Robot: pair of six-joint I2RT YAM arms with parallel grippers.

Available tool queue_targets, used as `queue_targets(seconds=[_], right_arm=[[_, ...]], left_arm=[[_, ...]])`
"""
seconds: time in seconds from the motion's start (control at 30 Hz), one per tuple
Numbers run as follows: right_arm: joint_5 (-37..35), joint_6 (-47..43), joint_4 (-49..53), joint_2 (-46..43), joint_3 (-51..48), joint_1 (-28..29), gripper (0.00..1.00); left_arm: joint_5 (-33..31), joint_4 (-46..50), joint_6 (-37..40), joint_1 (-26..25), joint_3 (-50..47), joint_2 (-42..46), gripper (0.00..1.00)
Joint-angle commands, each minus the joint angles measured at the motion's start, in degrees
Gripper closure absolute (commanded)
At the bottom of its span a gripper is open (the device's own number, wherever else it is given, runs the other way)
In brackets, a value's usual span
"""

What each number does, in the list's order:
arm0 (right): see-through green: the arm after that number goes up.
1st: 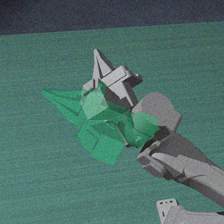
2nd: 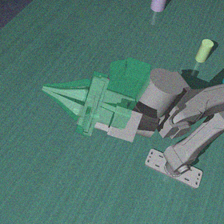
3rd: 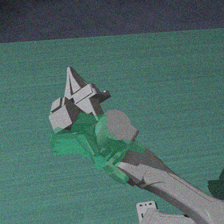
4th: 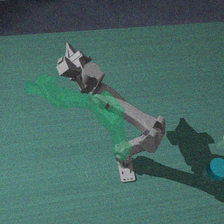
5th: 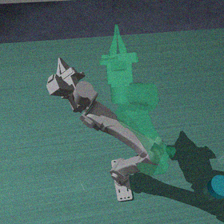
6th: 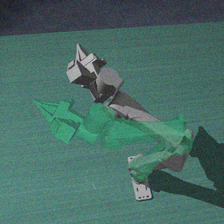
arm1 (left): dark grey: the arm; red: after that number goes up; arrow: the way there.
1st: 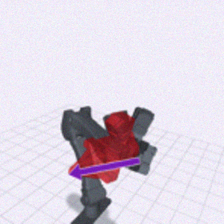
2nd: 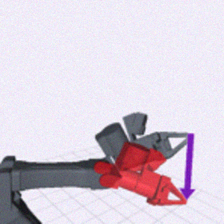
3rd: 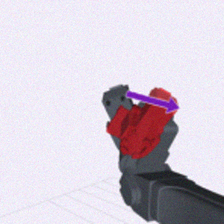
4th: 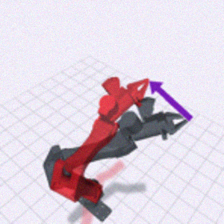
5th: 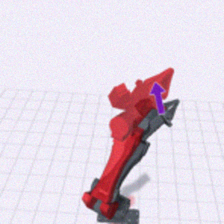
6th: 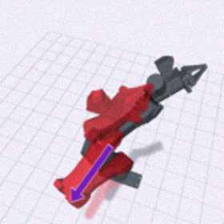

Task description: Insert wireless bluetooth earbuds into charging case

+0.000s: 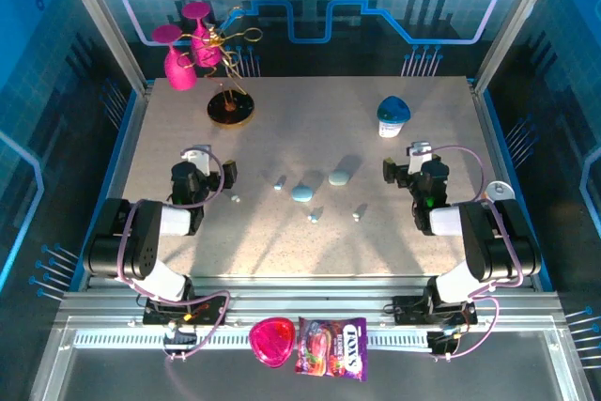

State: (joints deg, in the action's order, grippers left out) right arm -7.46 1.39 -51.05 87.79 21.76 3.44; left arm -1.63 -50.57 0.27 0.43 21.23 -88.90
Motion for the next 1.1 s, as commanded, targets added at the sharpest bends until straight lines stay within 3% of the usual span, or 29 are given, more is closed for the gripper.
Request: queue_targets(seconds=[0.0, 1.07], right_arm=[[-1.0, -0.9, -1.5, 0.5, 0.3, 0.7, 0.0], [-0.9, -0.8, -1.4, 0.5, 0.3, 0.6, 0.0]], left_arm=[[1.1, -1.9, 0.0, 0.1, 0.9, 0.0, 0.01], [1.0, -2.5, 0.0, 0.0, 0.6, 0.3, 0.01]])
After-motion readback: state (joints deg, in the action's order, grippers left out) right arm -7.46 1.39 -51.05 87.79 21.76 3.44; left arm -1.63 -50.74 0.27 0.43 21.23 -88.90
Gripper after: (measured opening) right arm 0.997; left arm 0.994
